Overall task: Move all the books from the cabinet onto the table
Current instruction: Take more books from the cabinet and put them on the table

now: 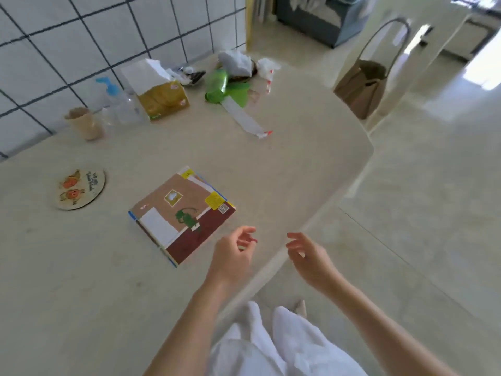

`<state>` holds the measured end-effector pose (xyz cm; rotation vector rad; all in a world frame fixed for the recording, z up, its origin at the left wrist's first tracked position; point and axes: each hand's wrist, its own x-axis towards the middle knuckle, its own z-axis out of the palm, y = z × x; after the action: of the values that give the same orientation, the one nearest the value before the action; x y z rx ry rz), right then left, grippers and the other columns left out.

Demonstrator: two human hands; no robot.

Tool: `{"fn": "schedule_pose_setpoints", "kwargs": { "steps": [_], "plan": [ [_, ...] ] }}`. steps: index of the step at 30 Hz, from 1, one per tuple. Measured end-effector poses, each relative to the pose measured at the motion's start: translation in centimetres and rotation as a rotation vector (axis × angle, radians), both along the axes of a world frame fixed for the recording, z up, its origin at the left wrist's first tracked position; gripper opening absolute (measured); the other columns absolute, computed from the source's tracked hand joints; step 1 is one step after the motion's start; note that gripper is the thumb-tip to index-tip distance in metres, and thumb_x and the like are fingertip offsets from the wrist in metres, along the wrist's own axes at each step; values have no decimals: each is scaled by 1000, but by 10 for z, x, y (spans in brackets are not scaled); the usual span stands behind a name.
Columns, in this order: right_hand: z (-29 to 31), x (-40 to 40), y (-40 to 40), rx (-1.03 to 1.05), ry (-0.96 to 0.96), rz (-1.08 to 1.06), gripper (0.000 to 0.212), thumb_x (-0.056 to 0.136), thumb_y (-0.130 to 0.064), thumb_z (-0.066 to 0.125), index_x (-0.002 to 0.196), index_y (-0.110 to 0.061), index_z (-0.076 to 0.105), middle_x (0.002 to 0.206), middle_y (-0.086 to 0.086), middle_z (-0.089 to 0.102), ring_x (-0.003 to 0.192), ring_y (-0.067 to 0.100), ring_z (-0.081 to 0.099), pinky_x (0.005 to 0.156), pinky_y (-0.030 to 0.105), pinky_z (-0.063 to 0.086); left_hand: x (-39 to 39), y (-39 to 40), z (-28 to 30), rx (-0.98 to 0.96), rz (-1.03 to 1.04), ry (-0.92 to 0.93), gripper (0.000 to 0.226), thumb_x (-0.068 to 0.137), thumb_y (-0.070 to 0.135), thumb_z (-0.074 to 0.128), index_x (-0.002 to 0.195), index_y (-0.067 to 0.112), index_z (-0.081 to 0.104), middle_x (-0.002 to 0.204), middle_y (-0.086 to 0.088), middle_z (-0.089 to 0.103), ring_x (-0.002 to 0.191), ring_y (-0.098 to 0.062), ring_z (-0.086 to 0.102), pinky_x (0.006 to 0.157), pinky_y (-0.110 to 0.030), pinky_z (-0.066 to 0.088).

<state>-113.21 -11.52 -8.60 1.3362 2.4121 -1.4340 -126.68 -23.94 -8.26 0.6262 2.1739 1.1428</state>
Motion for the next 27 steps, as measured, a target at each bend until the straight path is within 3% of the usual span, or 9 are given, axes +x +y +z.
{"fn": "schedule_pose_setpoints", "kwargs": {
  "steps": [4, 7, 9, 11, 13, 16, 20, 27],
  "plan": [
    [1, 63, -1, 3, 5, -199, 29, 91, -3, 53, 119, -8, 60, 102, 4, 67, 100, 20, 64, 79, 18, 40, 47, 26, -7, -82, -302, 87, 26, 85, 11, 62, 108, 24, 66, 83, 12, 68, 75, -4, 62, 78, -19, 50],
    [6, 122, -3, 12, 40, -411, 25, 89, 0, 55, 113, -3, 63, 101, 10, 69, 96, 23, 66, 71, 12, 39, 93, 48, -10, -113, -554, 170, 28, 85, 13, 62, 111, 23, 66, 83, 12, 67, 77, -5, 63, 80, -21, 50],
    [11, 165, -9, 37, 47, -502, 26, 90, -3, 55, 115, -5, 62, 102, 5, 67, 92, 16, 63, 68, 5, 39, 126, 63, -9, -84, -653, 188, 28, 84, 12, 63, 110, 21, 67, 82, 13, 66, 77, -5, 64, 80, -23, 52],
    [14, 214, -15, 53, 37, -598, 27, 92, -8, 54, 118, -9, 60, 105, 0, 66, 93, 11, 61, 76, 10, 43, 162, 78, -8, -56, -745, 196, 27, 83, 9, 65, 108, 20, 67, 81, 11, 68, 75, -4, 64, 78, -22, 52],
    [15, 268, -23, 63, 27, -716, 28, 92, -11, 53, 120, -11, 59, 110, 0, 67, 97, 12, 62, 84, 21, 46, 206, 94, -7, -30, -836, 198, 27, 82, 6, 65, 106, 18, 68, 80, 10, 69, 74, -6, 66, 78, -25, 53],
    [17, 349, -40, 74, 8, -876, 29, 93, -12, 53, 121, -9, 58, 112, 3, 67, 101, 16, 63, 88, 25, 46, 278, 112, -6, -3, -971, 191, 28, 82, 3, 65, 105, 17, 68, 77, 11, 67, 73, -9, 66, 76, -28, 55],
    [17, 460, -76, 78, -15, -1084, 29, 93, -12, 53, 121, -10, 58, 114, 4, 67, 104, 19, 63, 92, 30, 48, 397, 125, -9, 36, -1137, 201, 29, 82, 2, 66, 101, 24, 65, 77, 7, 66, 65, 1, 60, 67, -19, 48],
    [21, 610, -134, 61, 38, -1474, 29, 94, -15, 52, 122, -13, 56, 114, 0, 62, 105, 14, 57, 87, 23, 44, 592, 124, -13, 111, -1465, 168, 26, 85, 1, 63, 107, 15, 68, 77, 7, 63, 65, -1, 57, 65, -13, 44]
  ]
}}
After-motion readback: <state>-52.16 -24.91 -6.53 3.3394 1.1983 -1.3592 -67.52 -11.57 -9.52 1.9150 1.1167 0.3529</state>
